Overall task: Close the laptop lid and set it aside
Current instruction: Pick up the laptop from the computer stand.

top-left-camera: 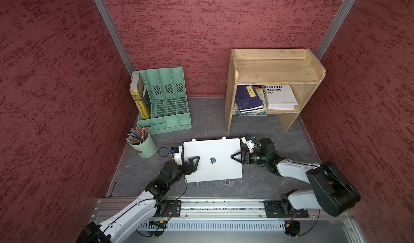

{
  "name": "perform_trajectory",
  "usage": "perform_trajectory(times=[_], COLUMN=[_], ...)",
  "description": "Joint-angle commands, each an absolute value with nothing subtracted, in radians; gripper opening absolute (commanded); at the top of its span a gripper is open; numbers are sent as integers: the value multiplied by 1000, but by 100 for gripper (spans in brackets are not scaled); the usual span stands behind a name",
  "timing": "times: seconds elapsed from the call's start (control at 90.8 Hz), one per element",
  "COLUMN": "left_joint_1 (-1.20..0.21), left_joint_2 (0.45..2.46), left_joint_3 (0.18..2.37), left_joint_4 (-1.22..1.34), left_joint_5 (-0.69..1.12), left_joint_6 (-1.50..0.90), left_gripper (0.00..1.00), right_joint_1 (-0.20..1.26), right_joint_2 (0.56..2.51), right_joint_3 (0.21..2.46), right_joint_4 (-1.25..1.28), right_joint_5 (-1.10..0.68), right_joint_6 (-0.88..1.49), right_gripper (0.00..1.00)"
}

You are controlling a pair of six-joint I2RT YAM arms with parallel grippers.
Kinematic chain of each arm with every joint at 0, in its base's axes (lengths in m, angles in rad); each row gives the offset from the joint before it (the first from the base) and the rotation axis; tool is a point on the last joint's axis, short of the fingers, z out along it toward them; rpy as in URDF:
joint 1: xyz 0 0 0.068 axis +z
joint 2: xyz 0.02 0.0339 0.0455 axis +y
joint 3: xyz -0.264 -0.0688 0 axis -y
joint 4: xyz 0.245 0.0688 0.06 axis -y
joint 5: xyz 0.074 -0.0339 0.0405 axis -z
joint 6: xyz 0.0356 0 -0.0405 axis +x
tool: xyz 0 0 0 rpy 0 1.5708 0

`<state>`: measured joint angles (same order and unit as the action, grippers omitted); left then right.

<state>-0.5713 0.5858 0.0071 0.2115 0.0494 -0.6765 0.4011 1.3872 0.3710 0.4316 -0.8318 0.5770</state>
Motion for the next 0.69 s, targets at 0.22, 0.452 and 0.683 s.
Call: perform_trajectory(times=[0.22,0.452,0.683], left_joint_1=[-572,-572,-573], left_joint_2=[359,332,435], left_joint_3=[25,39,108], left_joint_4=[38,23,41], left_joint_5=[26,32,46], left_joint_6=[-703,-724,-711], left_gripper=[67,60,60], right_joint_1=[394,394,394], right_joint_2=[1329,1334,1329], right_joint_3=[397,436,462], right_joint_4=[411,388,395], right_joint_5=[-880,-911,-942], right_joint_6=[573,586,611], right_gripper=[48,15,0])
